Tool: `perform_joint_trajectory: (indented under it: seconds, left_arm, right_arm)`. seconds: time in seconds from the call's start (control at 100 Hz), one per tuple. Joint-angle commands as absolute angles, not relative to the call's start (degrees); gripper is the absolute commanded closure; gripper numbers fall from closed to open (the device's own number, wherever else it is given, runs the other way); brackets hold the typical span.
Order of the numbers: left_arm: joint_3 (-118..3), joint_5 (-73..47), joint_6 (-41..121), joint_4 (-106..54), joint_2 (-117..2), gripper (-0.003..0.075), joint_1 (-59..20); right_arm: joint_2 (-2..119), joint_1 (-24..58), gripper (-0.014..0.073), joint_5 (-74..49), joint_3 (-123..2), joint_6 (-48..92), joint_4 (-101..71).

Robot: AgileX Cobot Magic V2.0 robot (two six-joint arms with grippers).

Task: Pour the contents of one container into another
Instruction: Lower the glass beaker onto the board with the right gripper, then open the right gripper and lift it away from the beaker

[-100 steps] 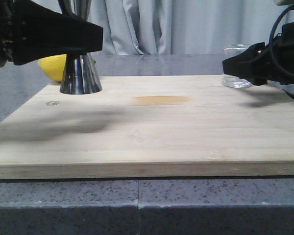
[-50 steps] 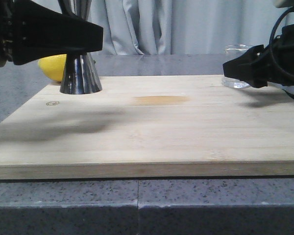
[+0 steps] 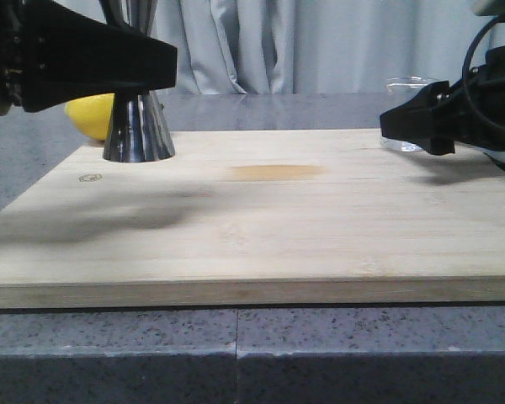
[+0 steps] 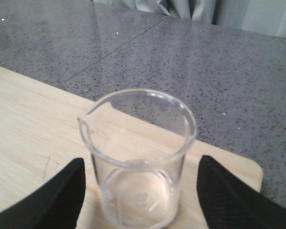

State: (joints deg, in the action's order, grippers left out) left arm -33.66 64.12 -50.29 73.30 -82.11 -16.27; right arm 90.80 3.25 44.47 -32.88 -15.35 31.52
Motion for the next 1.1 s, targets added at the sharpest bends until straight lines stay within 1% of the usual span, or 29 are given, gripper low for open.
perform_joint_trajectory:
  seconds: [0.0,0.18,0.57,1.09]
  left_arm:
    - [-35.24,67.8,-50.78,70.39,-80.25,0.0739,-16.2]
    - [-35.24,67.8,-50.78,70.39,-80.25,0.0739,-16.2]
    - [-35.24,67.8,-50.78,70.39,-80.25,0.0739,-16.2]
    - [-35.24,67.68,-50.78,70.39,-80.25,0.0739,-16.2]
  right_arm:
    - [88.79,3.19,0.0132,48.35,-33.91,-16.57,31.9]
    - [86.65,3.19,0.0132,47.47,-33.13,-17.18,32.48]
    - [79.76,3.19,0.0132,38.86,-33.0,-19.92,34.62]
    - [70.21,3.19,0.0132,31.74,-33.0,-36.07,48.89]
